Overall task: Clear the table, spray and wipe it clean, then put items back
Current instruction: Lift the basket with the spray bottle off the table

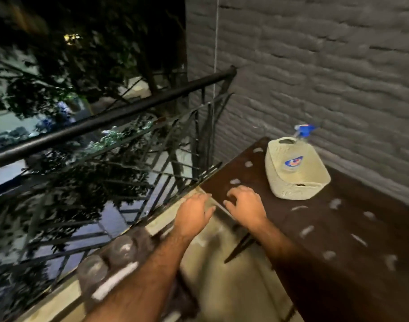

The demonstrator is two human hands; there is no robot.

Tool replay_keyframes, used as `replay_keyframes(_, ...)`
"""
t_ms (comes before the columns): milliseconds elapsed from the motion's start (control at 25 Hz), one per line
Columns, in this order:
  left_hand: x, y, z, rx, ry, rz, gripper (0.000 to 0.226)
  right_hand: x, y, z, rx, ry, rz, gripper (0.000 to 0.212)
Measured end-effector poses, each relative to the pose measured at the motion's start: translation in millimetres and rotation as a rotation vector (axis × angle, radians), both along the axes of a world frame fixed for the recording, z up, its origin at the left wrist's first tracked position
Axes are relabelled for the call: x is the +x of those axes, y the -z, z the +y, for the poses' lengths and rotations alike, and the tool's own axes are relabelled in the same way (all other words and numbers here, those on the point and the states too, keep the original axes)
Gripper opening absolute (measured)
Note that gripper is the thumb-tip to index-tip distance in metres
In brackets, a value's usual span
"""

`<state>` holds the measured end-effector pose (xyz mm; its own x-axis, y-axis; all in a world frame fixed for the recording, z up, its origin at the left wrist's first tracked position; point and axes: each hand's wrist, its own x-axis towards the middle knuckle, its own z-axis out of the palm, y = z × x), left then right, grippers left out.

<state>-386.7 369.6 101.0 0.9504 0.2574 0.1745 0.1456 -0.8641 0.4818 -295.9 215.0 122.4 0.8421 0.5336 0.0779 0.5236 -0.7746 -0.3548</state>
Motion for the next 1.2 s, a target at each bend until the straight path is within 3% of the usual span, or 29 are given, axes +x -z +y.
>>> replay_keyframes(240, 75.2, 6.0, -124.9, -0.148, 0.120, 0.048, 0.039, 65.4, 12.0, -150.4, 0.181, 0.318, 0.207, 0.020)
replay_keyframes(440, 142.8, 7.2, -162.8, -0.171, 0.174, 0.124, 0.034, 96.3, 25.1, -221.8, 0.322, 0.529, 0.253, 0.015)
replay_keyframes(720, 286.2, -1.1, -170.7, -0.219, 0.078, 0.200, 0.052, 182.4, 33.2, -250.8, 0.192, 0.571, 0.231, 0.021)
replay_keyframes(920, 362.1, 18.6, -157.4, -0.144, 0.112, 0.273, 0.061, 258.1, 29.8, -240.0, 0.150, 0.620, 0.234, 0.036)
replay_keyframes(1040, 394.5, 29.9, -147.1, -0.085, 0.117, 0.307, 0.070, 290.3, 33.3, -224.6, 0.153, 0.628, 0.225, 0.039)
replay_keyframes(1200, 408.9, 43.8, -140.2, -0.140, 0.037, 0.374, 0.091, 314.7, 43.6, -214.0, 0.104, 0.649, 0.242, 0.059)
